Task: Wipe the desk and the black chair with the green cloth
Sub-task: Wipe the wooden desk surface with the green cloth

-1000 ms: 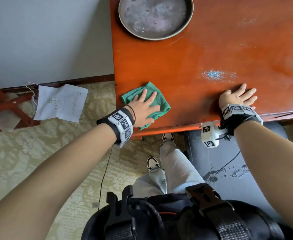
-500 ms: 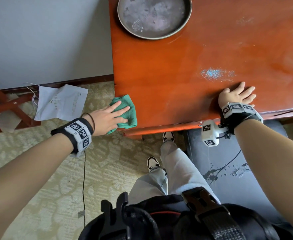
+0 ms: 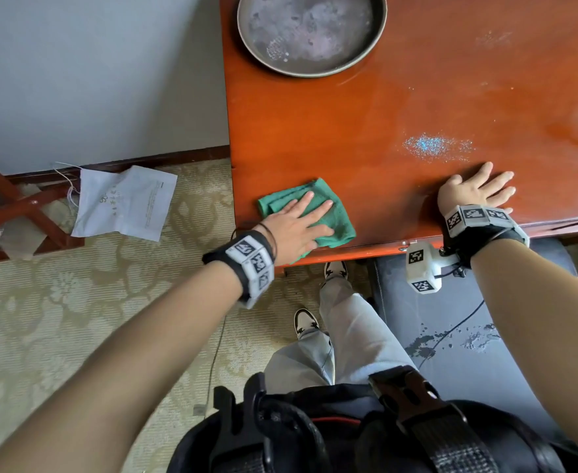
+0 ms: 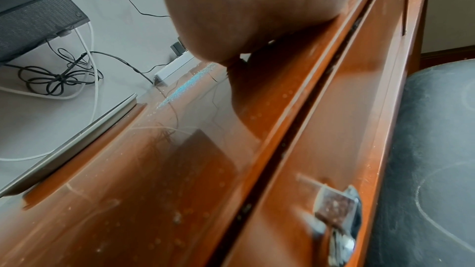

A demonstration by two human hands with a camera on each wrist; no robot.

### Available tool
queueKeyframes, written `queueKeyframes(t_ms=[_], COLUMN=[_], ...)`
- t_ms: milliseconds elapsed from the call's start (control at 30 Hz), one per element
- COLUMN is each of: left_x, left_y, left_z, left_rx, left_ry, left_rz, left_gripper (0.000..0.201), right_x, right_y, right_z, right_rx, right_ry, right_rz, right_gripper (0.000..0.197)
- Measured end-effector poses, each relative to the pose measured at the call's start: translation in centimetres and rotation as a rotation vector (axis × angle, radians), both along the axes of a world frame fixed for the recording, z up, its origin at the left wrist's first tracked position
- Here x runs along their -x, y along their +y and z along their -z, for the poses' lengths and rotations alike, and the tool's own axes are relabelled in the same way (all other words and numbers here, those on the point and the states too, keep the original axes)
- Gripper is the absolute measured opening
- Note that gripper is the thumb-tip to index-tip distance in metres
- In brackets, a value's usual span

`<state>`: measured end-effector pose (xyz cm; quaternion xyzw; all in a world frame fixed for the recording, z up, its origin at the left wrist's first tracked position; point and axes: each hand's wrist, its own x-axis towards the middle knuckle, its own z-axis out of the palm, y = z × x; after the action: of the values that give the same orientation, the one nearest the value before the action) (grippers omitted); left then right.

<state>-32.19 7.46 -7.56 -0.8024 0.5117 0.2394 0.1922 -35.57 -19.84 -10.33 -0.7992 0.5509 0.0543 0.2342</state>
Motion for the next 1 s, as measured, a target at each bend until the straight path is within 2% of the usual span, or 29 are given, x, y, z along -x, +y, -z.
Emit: queueKeyframes(t_ms=[133,233,300,400,533,633,767,1000], left_x=[0.1,-0.7,-1.4,-3.3,-5.5,-6.0,-5.4,-1.2], left_y=[-2.0,-0.7,0.9,3.9,6.9,6.5,5.5,0.0], left_z=[0.3,0.4,0.1,-0.5,-1.0,-1.2,-1.3,-0.6], left_rx=[0.053,0.016,0.003,0.031,0.134,0.156,0.088,0.009], left_ry=[0.012,0.036,0.086,0.167,0.177,0.171,0.128,0.155], left_rz=[0.004,0.038,-0.011,-0.201,-0.505,-0.575,-0.501,-0.102], left_gripper=[0.049,0.05,0.05,0.047,0.044,0.044,0.048,0.052], right_x=[0.1,0.1,0.1,0.1,0.2,0.2,0.2,0.2], right_y=[0.0,0.0,0.0,0.0,-0.2,-0.2,0.0,0.0], right_z=[0.0,0.0,-0.1,-0.2,-0.1,-0.1,0.0,0.3], right_rx=[-0.005,-0.006,-0.007,-0.01,-0.027,-0.028,-0.007,0.008], right_ry=[0.004,-0.002,-0.007,-0.006,-0.016,-0.021,-0.041,-0.051], right_rz=[0.004,0.011,0.015,0.012,0.005,0.009,0.007,0.017], right_gripper=[0.058,0.058,0.058,0.058,0.059,0.059,0.059,0.059])
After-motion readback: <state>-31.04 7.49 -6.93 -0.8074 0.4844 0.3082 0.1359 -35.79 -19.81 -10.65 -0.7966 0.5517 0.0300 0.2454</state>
